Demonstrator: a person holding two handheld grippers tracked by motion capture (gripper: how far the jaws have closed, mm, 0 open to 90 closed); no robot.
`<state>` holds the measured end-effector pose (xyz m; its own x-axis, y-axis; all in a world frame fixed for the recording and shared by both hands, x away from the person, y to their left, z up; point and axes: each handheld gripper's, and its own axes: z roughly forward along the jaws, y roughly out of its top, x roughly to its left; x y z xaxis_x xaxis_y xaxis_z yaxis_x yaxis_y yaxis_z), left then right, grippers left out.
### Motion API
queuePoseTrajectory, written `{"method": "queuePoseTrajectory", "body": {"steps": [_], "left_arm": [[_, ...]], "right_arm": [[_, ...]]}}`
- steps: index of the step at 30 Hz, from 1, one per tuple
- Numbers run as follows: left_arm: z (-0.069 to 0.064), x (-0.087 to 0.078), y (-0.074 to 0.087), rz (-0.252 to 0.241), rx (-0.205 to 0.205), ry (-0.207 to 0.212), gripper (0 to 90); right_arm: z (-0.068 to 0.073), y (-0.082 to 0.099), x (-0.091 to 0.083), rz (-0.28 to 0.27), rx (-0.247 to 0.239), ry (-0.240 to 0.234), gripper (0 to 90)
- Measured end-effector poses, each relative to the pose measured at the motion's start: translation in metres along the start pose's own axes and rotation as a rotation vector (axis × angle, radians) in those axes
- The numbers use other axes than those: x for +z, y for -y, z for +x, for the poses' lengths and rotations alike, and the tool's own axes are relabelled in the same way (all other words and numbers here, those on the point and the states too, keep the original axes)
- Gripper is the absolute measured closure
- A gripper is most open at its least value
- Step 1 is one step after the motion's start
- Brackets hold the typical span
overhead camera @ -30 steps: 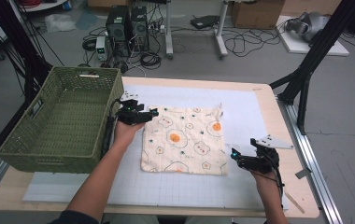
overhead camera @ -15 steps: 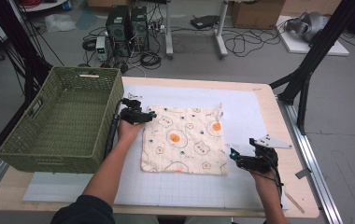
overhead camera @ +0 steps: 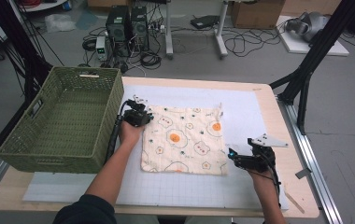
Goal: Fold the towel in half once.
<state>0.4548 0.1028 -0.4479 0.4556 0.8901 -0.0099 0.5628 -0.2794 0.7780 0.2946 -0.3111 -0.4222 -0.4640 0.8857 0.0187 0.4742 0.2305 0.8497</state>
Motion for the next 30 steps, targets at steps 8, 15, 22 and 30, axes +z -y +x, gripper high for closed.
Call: {"method": "queuePoseTrajectory", "body": {"steps": [8, 15, 22, 30], "left_arm": [[0.004, 0.001, 0.002, -0.016, -0.063, 0.044, 86.4], [0.008, 0.001, 0.004, -0.028, -0.076, 0.074, 86.5], [0.009, 0.001, 0.004, -0.026, -0.078, 0.075, 86.5], [0.01, 0.001, 0.005, -0.03, -0.089, 0.085, 86.5]], "right_arm": [[-0.011, -0.017, 0.018, 0.003, 0.012, 0.016, 11.8], [-0.025, -0.043, 0.052, 0.045, 0.016, -0.02, 11.8], [-0.036, -0.061, 0.088, 0.11, 0.034, -0.019, 11.8], [-0.047, -0.068, 0.127, 0.163, 0.099, 0.012, 27.3]]}}
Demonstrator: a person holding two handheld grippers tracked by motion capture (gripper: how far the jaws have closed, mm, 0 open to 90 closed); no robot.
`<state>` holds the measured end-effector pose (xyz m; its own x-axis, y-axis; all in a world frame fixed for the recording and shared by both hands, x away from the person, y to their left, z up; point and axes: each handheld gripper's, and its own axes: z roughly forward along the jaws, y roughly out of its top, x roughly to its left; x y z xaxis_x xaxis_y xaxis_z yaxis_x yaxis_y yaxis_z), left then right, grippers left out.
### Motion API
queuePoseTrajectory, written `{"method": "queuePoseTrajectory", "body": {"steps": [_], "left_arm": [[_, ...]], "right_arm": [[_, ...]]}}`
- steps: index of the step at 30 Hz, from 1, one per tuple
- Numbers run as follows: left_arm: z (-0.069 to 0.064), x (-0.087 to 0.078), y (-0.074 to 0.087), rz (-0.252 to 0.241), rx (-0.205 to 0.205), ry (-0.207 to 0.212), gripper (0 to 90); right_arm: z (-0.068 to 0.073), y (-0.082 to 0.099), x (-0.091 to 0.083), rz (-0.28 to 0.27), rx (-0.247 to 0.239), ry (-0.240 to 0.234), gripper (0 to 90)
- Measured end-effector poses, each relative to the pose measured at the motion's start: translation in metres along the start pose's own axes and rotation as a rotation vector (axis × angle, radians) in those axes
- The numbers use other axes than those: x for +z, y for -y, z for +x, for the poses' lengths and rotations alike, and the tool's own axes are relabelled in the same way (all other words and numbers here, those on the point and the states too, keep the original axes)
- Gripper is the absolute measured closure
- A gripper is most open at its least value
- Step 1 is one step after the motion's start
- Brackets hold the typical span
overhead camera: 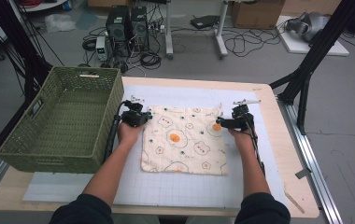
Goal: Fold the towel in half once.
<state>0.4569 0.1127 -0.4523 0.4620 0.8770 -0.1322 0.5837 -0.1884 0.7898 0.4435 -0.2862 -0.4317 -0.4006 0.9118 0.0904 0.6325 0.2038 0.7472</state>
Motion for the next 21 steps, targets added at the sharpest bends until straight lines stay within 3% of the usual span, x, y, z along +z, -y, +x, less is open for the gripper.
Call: {"method": "queuePoseTrajectory", "body": {"steps": [5, 9, 14, 16, 18, 21], "left_arm": [[0.001, 0.0, 0.0, -0.001, -0.011, 0.008, 86.5], [0.002, 0.0, 0.0, -0.003, -0.019, 0.014, 86.5], [0.003, 0.0, 0.001, -0.003, -0.022, 0.016, 86.5], [0.002, 0.0, 0.001, -0.003, -0.019, 0.014, 86.6], [0.003, -0.001, 0.0, -0.002, -0.023, 0.019, 86.7], [0.006, -0.002, 0.0, -0.002, -0.057, 0.032, 87.1]], "right_arm": [[0.004, -0.004, 0.017, 0.042, 0.005, -0.009, 44.1], [0.011, -0.008, 0.025, 0.067, -0.022, 0.006, 53.4], [0.012, -0.009, 0.027, 0.071, -0.027, 0.035, 64.0], [0.012, -0.009, 0.026, 0.08, -0.048, 0.032, 78.2], [0.016, -0.01, 0.026, 0.082, -0.076, 0.033, 86.1], [0.02, -0.011, 0.026, 0.08, -0.099, 0.069, 87.8]]}}
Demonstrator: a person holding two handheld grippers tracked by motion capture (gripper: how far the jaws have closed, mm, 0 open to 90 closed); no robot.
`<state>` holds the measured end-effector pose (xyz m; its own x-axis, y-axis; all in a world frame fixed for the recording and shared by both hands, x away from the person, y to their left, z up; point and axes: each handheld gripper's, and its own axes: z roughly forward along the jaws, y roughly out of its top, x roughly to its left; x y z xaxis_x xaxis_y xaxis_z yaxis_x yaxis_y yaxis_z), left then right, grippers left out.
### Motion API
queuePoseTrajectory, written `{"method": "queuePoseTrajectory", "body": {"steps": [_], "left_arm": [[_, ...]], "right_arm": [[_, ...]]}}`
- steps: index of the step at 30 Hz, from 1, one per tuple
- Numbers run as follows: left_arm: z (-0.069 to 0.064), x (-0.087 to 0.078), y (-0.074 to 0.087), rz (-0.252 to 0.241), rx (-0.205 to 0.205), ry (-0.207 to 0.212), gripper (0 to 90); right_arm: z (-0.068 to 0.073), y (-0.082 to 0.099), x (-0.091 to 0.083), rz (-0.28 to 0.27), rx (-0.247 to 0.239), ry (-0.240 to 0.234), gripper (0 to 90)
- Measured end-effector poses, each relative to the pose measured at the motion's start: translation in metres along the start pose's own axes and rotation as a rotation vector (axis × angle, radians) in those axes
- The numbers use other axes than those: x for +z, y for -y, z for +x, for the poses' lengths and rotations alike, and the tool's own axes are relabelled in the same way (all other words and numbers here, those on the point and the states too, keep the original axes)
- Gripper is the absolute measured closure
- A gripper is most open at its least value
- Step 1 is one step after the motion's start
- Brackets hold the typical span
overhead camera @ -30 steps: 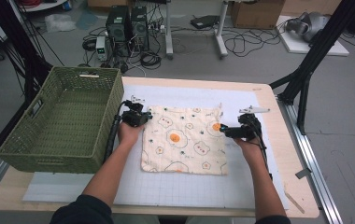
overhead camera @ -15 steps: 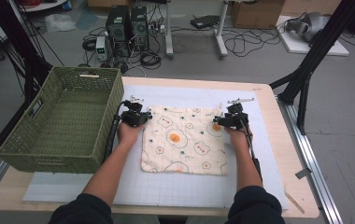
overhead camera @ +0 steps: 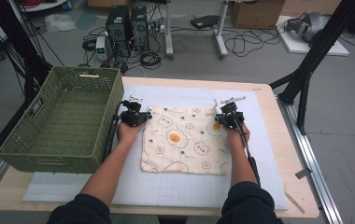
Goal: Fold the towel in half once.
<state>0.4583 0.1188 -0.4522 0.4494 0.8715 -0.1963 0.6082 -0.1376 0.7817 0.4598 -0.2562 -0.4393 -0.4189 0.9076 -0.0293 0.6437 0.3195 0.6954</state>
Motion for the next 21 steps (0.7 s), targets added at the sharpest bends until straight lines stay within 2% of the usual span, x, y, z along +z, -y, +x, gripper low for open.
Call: {"method": "queuePoseTrajectory", "body": {"steps": [2, 5, 7, 11, 16, 19, 21], "left_arm": [[0.0, -0.003, -0.002, -0.014, 0.006, 0.007, 87.1], [0.0, -0.01, -0.008, -0.081, -0.011, 0.026, 87.1], [-0.001, -0.015, -0.011, -0.113, -0.022, 0.038, 87.1], [-0.002, -0.024, -0.013, -0.117, -0.013, 0.058, 87.0], [-0.006, -0.035, -0.015, -0.099, 0.009, 0.074, 86.9], [-0.012, -0.044, -0.017, -0.105, 0.042, 0.078, 86.9], [-0.017, -0.051, -0.016, -0.132, 0.052, 0.075, 86.8]], "right_arm": [[-0.002, 0.0, -0.003, -0.022, 0.01, 0.004, 87.9], [-0.007, -0.003, -0.013, -0.094, 0.03, -0.011, 87.8], [-0.009, -0.004, -0.017, -0.1, 0.025, -0.012, 87.8], [-0.008, -0.002, -0.025, -0.117, 0.03, -0.034, 87.8], [-0.004, 0.002, -0.034, -0.129, 0.021, -0.057, 87.7], [-0.003, 0.006, -0.041, -0.139, 0.011, -0.069, 87.7], [-0.003, 0.01, -0.047, -0.151, 0.014, -0.077, 87.7]]}}
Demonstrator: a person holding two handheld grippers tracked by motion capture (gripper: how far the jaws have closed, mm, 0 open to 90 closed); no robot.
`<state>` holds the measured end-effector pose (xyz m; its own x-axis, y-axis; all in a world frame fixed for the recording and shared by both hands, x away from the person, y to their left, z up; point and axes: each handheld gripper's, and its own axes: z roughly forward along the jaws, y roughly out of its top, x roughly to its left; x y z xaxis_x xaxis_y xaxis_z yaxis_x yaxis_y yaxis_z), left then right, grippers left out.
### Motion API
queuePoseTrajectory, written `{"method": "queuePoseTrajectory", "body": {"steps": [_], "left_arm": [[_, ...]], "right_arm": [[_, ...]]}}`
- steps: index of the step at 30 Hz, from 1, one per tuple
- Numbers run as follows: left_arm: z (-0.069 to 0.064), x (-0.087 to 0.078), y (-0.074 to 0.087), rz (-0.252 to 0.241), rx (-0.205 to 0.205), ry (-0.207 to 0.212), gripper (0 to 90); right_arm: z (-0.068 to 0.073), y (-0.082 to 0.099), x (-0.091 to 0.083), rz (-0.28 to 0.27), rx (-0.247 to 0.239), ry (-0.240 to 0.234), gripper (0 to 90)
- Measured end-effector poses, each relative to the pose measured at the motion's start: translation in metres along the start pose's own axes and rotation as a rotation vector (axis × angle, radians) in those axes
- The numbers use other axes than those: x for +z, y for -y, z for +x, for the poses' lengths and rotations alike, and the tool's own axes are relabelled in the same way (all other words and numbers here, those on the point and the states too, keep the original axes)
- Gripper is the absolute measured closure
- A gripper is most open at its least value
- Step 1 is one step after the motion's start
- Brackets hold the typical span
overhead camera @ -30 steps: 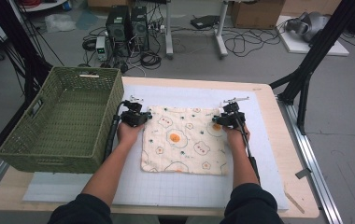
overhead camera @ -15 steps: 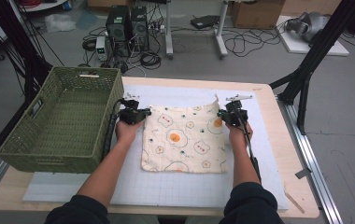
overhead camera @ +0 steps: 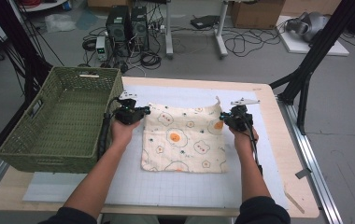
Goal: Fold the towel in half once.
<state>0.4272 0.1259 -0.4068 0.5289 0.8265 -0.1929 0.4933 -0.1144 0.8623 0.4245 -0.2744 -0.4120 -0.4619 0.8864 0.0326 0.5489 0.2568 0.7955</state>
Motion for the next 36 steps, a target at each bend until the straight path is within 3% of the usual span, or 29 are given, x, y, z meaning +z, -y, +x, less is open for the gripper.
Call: {"method": "queuePoseTrajectory", "body": {"steps": [12, 13, 18, 20, 26, 30, 32, 33, 36], "left_arm": [[-0.021, -0.035, 0.025, -0.03, 0.011, 0.038, 86.8], [-0.023, -0.036, 0.027, -0.008, 0.019, 0.043, 86.8], [-0.034, -0.047, 0.038, -0.026, 0.05, 0.065, 86.8], [-0.038, -0.05, 0.043, -0.02, 0.067, 0.066, 86.8], [-0.037, -0.054, 0.061, 0.007, 0.055, 0.071, 86.8], [-0.04, -0.055, 0.072, 0.042, 0.071, 0.084, 86.8], [-0.04, -0.056, 0.077, 0.042, 0.077, 0.07, 86.0], [-0.04, -0.056, 0.079, 0.037, 0.071, 0.063, 83.2], [-0.036, -0.057, 0.078, 0.01, 0.048, 0.039, 55.1]], "right_arm": [[0.017, 0.018, -0.034, -0.008, -0.038, -0.044, 87.7], [0.02, 0.02, -0.038, -0.019, -0.05, -0.045, 87.7], [0.026, 0.032, -0.048, -0.005, -0.069, -0.049, 87.6], [0.028, 0.037, -0.05, 0.003, -0.075, -0.053, 87.6], [0.034, 0.053, -0.054, 0.021, -0.079, -0.078, 87.5], [0.036, 0.062, -0.052, 0.04, -0.077, -0.084, 87.5], [0.037, 0.066, -0.052, 0.048, -0.069, -0.085, 87.4], [0.037, 0.068, -0.052, 0.044, -0.068, -0.086, 86.0], [0.036, 0.072, -0.054, 0.016, -0.023, -0.083, 68.7]]}}
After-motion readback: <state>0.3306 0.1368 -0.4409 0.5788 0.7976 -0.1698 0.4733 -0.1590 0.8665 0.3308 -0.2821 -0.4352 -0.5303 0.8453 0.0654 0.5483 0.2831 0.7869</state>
